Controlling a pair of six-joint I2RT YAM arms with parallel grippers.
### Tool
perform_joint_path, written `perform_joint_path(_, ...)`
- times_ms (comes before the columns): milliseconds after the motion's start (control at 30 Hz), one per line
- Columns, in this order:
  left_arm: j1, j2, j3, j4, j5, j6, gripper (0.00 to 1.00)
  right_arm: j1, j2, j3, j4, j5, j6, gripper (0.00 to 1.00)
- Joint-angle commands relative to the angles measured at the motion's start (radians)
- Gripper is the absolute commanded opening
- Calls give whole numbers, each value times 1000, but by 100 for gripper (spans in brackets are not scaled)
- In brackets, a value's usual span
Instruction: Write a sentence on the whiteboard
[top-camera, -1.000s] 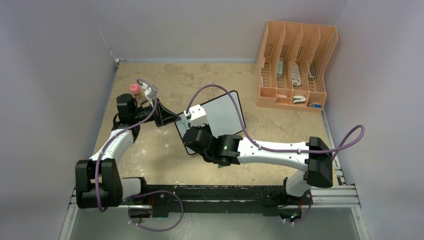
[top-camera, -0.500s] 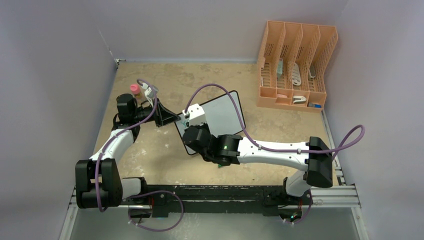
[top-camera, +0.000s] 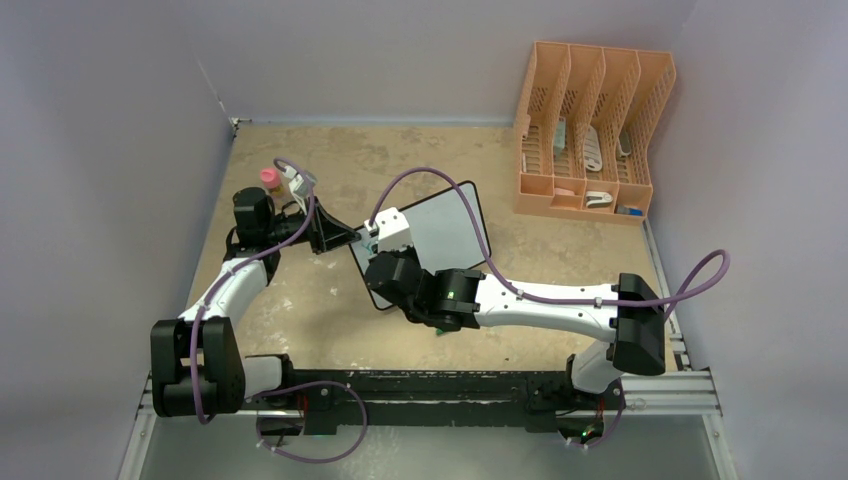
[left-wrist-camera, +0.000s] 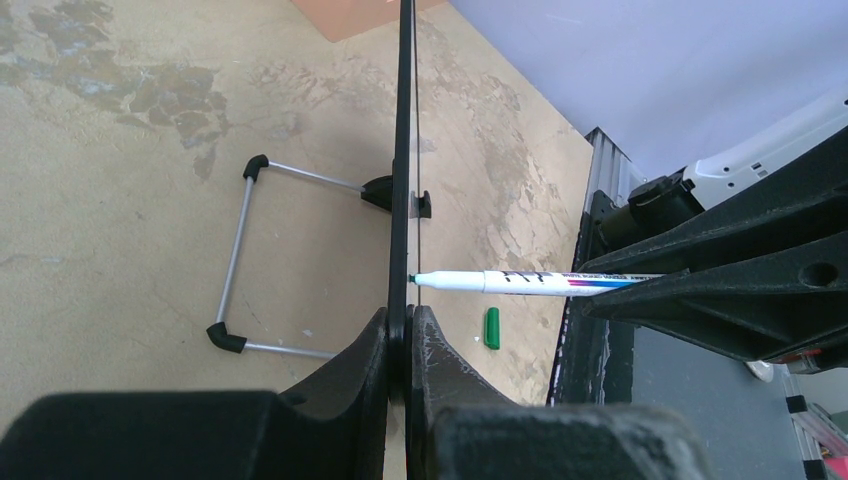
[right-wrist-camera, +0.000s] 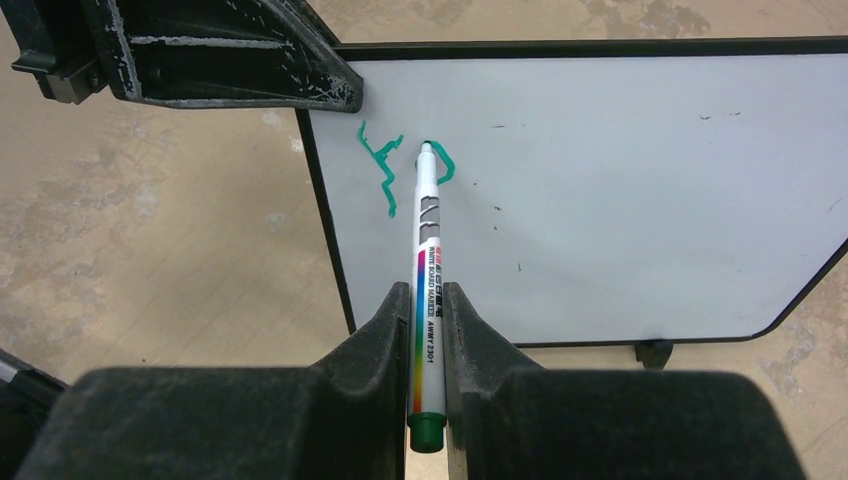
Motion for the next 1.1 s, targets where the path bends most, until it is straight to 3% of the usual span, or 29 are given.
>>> perform_joint_path(0,-7,0,27,4,43,23,0,-3,11,21,-2,-18,14,0)
perform_joint_path(1067,-6,0,28,-7,39,29,0,-21,-116,-60,32,-13,-15,0)
